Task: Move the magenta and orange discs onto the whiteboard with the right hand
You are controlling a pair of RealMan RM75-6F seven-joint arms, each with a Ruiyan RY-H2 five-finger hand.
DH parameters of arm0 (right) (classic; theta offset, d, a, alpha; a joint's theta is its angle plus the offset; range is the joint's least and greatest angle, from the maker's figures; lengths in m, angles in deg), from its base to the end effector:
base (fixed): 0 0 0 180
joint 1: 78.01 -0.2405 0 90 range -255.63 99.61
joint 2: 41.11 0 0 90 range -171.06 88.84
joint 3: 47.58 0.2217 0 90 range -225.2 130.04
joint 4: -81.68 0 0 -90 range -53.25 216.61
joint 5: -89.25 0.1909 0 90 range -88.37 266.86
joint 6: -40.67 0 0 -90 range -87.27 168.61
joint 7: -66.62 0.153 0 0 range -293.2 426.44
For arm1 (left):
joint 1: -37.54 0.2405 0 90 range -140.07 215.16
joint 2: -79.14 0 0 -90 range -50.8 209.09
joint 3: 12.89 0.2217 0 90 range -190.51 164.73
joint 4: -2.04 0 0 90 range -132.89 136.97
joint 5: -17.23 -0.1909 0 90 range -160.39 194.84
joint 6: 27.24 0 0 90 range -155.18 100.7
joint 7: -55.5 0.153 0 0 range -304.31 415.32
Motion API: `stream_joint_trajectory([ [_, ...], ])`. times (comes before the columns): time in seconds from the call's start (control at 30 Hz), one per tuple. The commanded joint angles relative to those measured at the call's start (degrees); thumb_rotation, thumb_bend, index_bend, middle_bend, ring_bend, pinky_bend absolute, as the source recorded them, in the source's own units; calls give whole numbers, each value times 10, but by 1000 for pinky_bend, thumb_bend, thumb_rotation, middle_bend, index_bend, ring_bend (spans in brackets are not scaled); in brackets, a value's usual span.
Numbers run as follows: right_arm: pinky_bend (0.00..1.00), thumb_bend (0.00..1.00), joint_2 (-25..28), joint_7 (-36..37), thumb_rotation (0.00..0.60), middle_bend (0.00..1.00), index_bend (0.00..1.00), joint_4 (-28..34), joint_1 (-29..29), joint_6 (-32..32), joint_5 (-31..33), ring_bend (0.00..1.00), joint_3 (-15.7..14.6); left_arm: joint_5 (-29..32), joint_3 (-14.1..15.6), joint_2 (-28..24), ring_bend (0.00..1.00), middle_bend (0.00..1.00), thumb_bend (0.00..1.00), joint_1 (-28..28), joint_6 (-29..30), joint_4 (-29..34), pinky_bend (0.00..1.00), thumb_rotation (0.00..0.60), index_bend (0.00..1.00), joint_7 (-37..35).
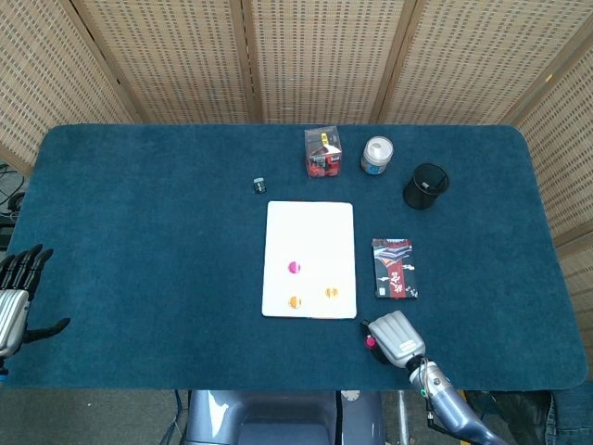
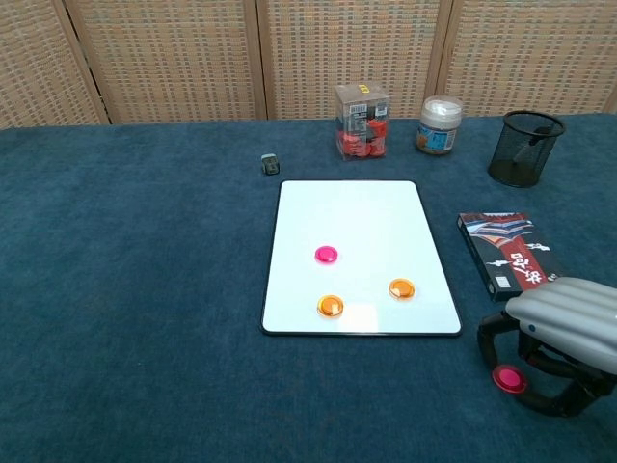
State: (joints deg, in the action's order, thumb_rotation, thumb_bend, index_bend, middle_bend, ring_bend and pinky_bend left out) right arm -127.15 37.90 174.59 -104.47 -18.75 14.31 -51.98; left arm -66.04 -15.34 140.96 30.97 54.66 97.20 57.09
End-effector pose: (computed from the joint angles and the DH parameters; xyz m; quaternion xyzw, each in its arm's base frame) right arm -0.1863 -0.2112 -0.0212 0.8056 -0.3666 0.2616 0.3850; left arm -0.2716 0.1917 0.1624 -0.6020 -0.4015 -0.3668 0.5847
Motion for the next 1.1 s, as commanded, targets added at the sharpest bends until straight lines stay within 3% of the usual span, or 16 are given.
stream_joint_trajectory([
  [0.03,1000,364,-1,-1,600,902,478,0,0,1,0,951,1,0,0,0,0,0,0,0,0,0,0,600,0,-1],
  [0.23,1000,367,-2,0,600,904,541,-1,1,1,-2,951,3,0,0,0,0,0,0,0,-1,0,0,600,0,-1],
  [0.63,1000,378,7,-3,600,905,543,24,-4,-7,-13,951,20,1,0,-1,0,0,0,-1,-2,0,0,600,0,-1],
  [0.83,1000,383,11,-53,600,904,543,70,-36,-2,19,951,72,2,-1,0,0,0,0,-1,-1,0,0,600,0,0],
  [1.1,1000,386,-54,-183,600,904,543,39,-141,17,190,951,195,10,-4,-1,0,0,0,-3,-6,-2,0,600,0,-2],
])
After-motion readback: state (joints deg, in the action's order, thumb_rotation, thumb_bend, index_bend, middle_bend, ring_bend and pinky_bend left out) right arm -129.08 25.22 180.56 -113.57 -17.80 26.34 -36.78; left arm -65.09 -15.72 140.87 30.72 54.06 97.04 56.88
